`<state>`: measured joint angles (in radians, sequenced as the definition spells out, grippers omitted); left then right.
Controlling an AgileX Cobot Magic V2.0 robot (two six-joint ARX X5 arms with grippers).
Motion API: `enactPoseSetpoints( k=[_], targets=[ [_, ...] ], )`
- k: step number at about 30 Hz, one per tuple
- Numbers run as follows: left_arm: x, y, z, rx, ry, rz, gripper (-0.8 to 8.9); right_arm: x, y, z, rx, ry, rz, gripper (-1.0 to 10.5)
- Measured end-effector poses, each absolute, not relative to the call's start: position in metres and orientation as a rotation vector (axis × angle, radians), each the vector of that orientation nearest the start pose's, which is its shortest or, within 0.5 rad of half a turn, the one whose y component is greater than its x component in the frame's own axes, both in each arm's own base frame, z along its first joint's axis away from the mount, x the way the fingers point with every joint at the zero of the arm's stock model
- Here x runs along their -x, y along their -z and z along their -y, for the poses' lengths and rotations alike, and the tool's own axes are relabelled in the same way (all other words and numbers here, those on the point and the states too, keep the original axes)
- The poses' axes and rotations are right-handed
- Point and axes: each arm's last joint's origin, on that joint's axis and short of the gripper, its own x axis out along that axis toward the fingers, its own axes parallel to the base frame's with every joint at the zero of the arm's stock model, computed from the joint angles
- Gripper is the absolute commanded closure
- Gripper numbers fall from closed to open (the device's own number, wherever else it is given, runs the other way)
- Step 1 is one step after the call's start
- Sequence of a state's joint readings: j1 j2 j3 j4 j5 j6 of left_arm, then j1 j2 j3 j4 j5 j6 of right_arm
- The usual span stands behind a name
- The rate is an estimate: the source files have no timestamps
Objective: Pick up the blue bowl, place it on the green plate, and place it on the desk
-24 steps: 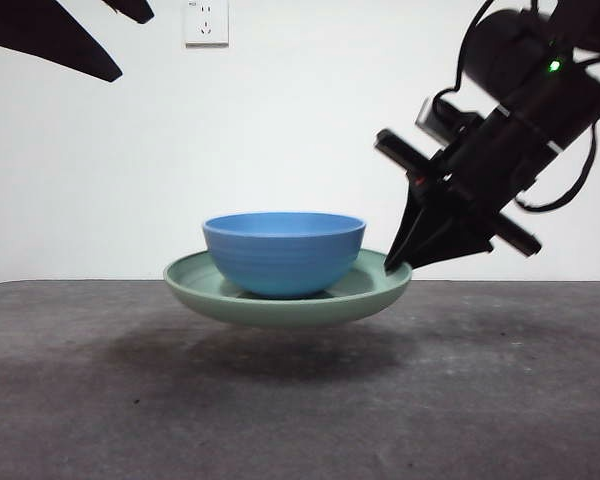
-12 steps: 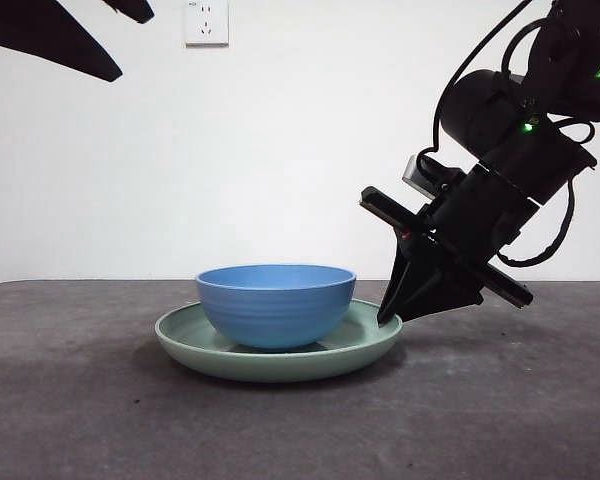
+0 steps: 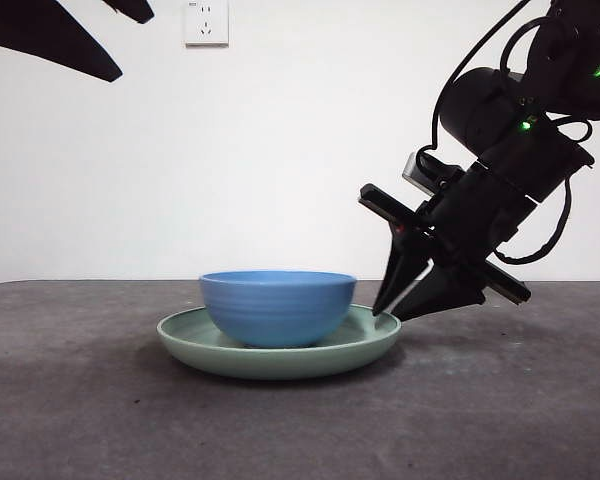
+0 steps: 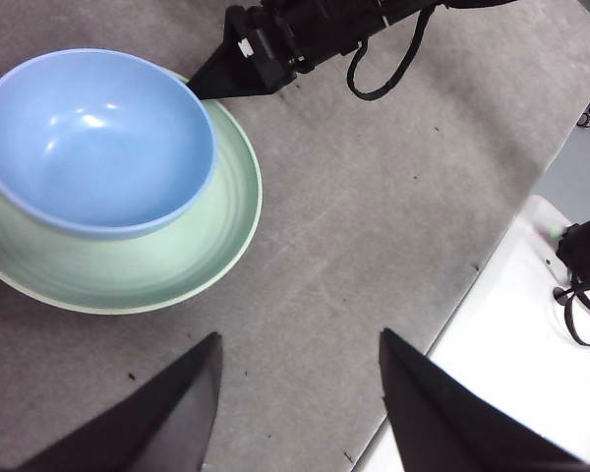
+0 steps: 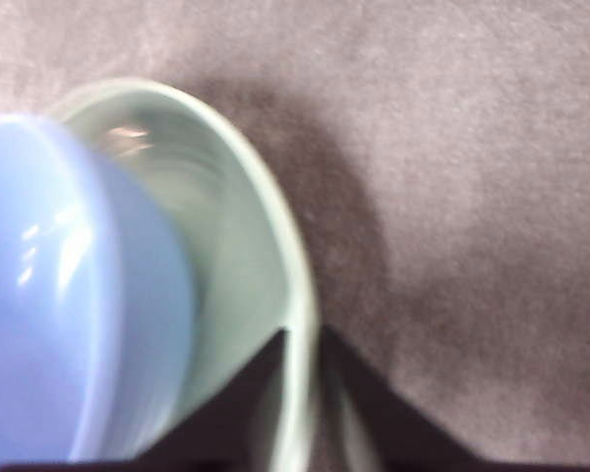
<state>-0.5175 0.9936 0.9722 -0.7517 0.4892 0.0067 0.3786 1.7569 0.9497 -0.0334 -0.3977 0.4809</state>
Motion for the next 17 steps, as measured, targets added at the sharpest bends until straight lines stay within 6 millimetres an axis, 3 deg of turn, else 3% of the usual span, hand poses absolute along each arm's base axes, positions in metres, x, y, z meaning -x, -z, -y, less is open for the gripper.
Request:
enactPoseSetpoints(
  k=[8,17],
  targets=[
    [-0.157,-0.314,0.105,-0.017,0.957,-0.802,5.56,-0.313,-0.165,-0.136,-0.431,-0.475,-1.011,7.6],
    [-0.157,-0.314,0.105,-0.017,0.957,-0.802,5.55,-0.280,-0.232,-0.121,-0.357,-0.511,-0.897,7.6]
  ],
)
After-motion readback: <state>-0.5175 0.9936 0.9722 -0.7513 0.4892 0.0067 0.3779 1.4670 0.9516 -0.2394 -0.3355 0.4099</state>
